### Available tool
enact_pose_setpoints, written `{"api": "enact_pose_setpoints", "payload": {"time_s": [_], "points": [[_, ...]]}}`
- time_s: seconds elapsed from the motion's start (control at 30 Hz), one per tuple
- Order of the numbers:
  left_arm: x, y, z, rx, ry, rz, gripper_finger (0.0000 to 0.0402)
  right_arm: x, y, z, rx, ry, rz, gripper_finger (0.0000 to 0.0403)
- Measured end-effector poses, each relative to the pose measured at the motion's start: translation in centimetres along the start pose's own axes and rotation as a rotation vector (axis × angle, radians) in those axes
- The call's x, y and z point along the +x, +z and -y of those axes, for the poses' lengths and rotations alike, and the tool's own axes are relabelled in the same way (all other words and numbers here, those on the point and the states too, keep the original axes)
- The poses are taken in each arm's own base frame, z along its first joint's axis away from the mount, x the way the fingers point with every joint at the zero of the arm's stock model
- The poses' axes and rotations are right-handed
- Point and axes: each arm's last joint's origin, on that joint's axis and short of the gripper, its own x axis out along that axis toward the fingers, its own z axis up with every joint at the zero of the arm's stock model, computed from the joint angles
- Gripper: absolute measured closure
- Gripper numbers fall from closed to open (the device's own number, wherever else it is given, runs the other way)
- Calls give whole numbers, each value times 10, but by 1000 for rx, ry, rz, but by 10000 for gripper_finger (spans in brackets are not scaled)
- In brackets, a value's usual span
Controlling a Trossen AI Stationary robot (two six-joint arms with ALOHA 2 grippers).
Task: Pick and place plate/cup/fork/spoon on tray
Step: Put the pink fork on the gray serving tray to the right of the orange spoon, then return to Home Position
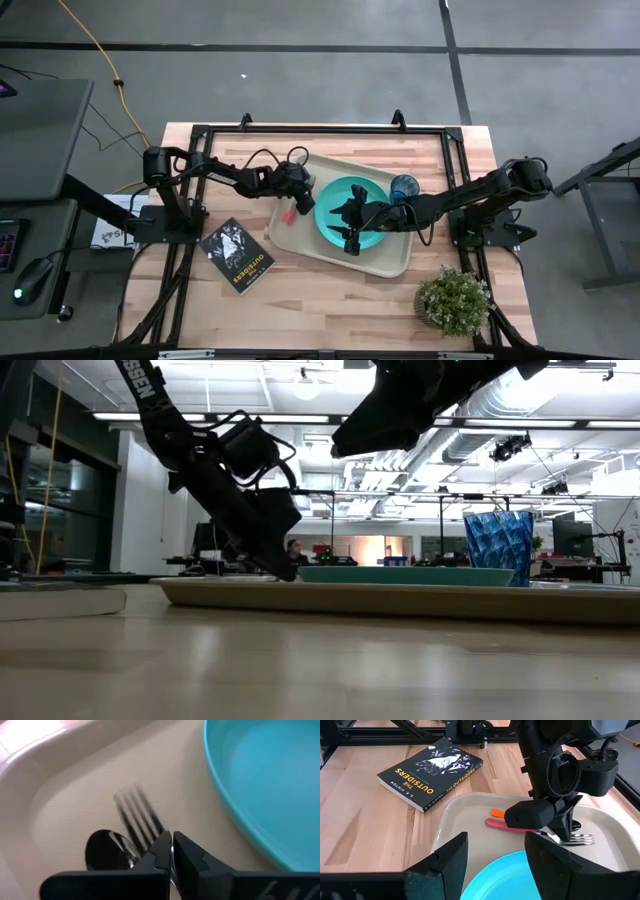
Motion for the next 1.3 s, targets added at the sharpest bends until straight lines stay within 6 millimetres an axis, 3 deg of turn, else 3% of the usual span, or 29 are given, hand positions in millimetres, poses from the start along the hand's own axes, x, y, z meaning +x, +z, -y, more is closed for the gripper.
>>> {"api": "enact_pose_setpoints", "payload": {"time_s": [0.33,0.47,0.6,0.8,1.0,1.13,1.3], "points": [[0,0,0,29,10,-2,401,0,0,0,0,0,0,214],[-12,4,6,93,14,14,401,0,0,0,-1,0,-3,214],[-40,21,14,133,7,100,401,0,-2,0,-7,-2,-20,214],[-109,44,28,166,-52,342,401,-10,-15,-4,-78,-6,-162,214],[-157,17,31,191,-153,629,401,-42,-18,-15,-101,-127,-118,214],[-169,-13,22,166,-209,710,401,-65,-30,-17,-87,-219,-11,214],[-179,-34,13,181,-325,749,401,-81,-52,-7,11,-175,156,215]]}}
